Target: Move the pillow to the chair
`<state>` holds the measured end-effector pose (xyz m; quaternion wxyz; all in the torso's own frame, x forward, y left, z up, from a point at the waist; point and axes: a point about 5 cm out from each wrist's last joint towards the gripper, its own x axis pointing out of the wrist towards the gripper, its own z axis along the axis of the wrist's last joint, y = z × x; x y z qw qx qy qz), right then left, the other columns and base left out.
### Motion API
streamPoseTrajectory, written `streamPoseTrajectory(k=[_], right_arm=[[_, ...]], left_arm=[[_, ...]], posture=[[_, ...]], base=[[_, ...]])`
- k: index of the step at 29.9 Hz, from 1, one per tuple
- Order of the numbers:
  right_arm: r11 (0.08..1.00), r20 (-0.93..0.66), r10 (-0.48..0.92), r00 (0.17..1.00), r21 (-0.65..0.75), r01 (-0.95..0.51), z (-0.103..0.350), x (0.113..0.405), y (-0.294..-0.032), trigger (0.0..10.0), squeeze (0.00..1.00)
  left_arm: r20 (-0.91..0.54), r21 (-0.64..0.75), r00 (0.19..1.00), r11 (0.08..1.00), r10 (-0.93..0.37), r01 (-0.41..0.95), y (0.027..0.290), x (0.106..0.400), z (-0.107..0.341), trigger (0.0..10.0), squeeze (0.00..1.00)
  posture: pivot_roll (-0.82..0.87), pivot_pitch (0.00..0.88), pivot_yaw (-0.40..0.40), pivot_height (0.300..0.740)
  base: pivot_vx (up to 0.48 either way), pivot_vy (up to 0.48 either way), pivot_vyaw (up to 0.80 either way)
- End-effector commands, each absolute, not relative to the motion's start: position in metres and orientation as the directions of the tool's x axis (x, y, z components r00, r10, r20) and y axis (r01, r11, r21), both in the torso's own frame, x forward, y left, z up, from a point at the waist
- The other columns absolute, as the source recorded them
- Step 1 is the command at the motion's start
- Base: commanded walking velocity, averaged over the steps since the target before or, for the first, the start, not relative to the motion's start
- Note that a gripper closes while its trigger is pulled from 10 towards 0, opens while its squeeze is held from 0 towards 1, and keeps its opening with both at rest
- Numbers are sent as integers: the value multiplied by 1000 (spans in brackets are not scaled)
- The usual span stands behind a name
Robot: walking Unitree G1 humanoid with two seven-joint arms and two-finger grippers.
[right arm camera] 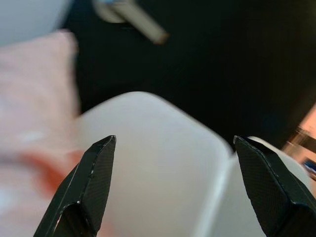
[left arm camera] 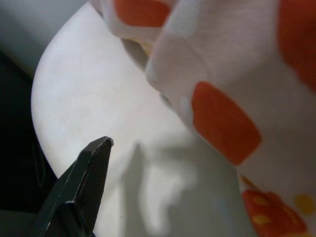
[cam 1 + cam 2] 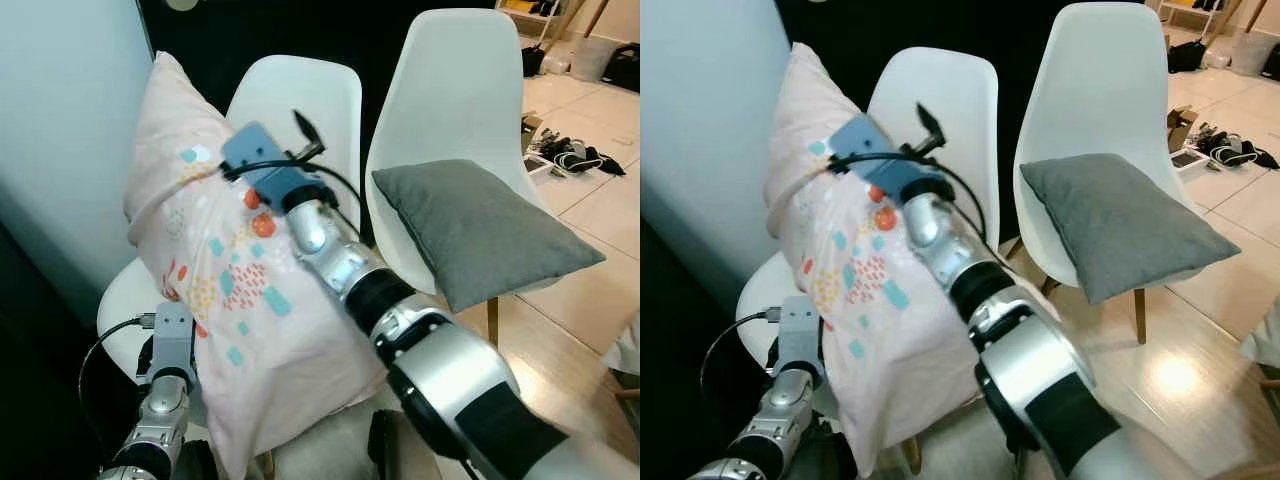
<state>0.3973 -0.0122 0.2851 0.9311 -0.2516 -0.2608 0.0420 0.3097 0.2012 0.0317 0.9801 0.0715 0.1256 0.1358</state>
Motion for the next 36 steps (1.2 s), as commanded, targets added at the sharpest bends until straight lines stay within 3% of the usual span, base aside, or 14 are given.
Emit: streamPoseTrajectory(k=[1, 4, 5, 6, 10, 12, 15, 18, 22, 28, 35, 36], right_arm=[[916, 507, 203, 838, -400, 20, 304, 397, -15, 10000, 690], [943, 465, 227, 856, -324, -74, 299, 399, -22, 10000, 604], [941, 412, 280, 867, -298, -162, 289, 399, -21, 10000, 59], [937, 364, 316, 876, -264, -228, 279, 399, -21, 10000, 0], [914, 246, 405, 880, -85, -397, 246, 398, -24, 10000, 0], [914, 246, 405, 880, -85, -397, 246, 398, -24, 10000, 0], [910, 151, 400, 904, 56, -412, 213, 396, -37, 10000, 0], [911, 137, 395, 908, 66, -407, 206, 396, -43, 10000, 0], [908, 121, 404, 907, 67, -414, 198, 394, -49, 10000, 0], [861, 114, 491, 864, 91, -501, 193, 389, -45, 10000, 0], [840, 108, 520, 847, 117, -531, 190, 387, -44, 10000, 0], [832, 104, 526, 844, 141, -536, 188, 387, -45, 10000, 0]], left_arm=[[-210, 167, 939, 956, 273, -240, 198, 314, 37, 10000, 0], [-198, 162, 944, 959, 263, -234, 194, 318, 41, 10000, 0], [-182, 182, 949, 958, 256, -223, 192, 321, 46, 10000, 0], [-163, 192, 956, 958, 245, -213, 189, 325, 51, 10000, 0], [-112, 251, 967, 948, 228, -194, 184, 334, 67, 10000, 0], [-112, 251, 967, 948, 228, -194, 184, 334, 67, 10000, 0], [-135, 180, 954, 953, 270, -244, 171, 326, 73, 10000, 0], [-195, 137, 941, 958, 275, -251, 166, 315, 65, 10000, 0], [-264, 108, 902, 940, 340, -323, 186, 302, 55, 10000, 0], [-199, 115, 890, 911, 411, -396, 202, 294, 77, 10000, 0], [-186, 106, 872, 891, 453, -441, 200, 269, 92, 10000, 0], [-97, 140, 885, 887, 454, -440, 199, 259, 105, 10000, 0]], posture=[[-51, 66, -14, 482], [-52, 66, -10, 482], [-52, 66, -10, 482], [-52, 66, -10, 482], [-60, 61, -3, 487], [-60, 61, -3, 487], [-67, 52, 18, 502], [-68, 43, 22, 512], [-65, 34, 18, 532], [-66, 27, 19, 557], [-67, 30, 20, 577], [-62, 36, 10, 587]], base=[[0, 0, 0], [0, 0, 0], [0, 0, 0], [0, 0, 0], [0, 0, 0], [0, 0, 0], [0, 0, 0], [0, 0, 0], [0, 0, 0], [0, 0, 0], [0, 0, 0], [0, 0, 0]])
